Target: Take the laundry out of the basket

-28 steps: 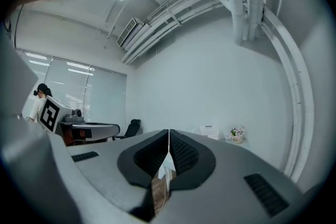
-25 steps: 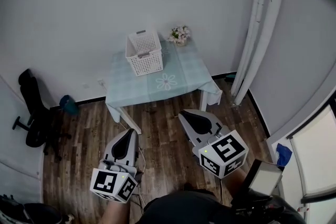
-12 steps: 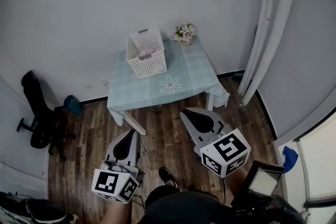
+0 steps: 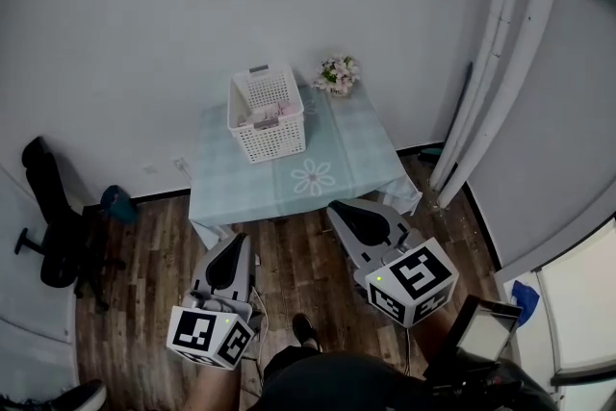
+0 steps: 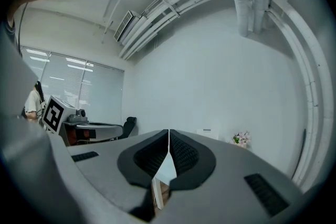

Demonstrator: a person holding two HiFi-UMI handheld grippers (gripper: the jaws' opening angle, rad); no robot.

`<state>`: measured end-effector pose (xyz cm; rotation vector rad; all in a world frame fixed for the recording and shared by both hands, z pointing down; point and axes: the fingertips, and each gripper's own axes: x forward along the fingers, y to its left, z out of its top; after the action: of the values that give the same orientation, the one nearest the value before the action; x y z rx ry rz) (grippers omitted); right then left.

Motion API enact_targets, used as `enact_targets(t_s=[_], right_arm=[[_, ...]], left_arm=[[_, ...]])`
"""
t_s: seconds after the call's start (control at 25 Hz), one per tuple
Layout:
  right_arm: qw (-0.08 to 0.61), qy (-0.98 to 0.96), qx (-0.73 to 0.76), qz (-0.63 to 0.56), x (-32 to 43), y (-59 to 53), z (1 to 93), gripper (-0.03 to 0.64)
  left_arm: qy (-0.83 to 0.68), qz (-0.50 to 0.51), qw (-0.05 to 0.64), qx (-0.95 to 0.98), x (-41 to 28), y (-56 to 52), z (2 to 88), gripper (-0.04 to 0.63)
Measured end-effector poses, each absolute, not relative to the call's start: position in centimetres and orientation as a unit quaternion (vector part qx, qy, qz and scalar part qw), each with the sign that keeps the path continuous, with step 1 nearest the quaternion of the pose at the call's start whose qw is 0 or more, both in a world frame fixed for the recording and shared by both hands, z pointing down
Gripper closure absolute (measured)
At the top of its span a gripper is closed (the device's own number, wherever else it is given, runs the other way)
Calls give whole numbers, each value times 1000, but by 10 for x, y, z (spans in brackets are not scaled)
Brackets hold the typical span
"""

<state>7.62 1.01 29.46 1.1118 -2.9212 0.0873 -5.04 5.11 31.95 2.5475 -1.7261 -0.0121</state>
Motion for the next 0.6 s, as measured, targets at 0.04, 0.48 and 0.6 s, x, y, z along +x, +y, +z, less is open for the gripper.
enact_targets(t_s=[0.04, 0.48, 0.6], right_arm=[[8, -934, 357, 27, 71, 3, 294, 600], [30, -932, 361, 27, 2, -58, 296, 600], [35, -931, 363, 24, -17, -74, 297, 600]], left_arm=[[-559, -5, 32, 828, -55, 44, 319, 585], [-553, -26, 38, 832, -127, -24, 318, 585], [-553, -30, 41, 832, -147, -38, 322, 584]])
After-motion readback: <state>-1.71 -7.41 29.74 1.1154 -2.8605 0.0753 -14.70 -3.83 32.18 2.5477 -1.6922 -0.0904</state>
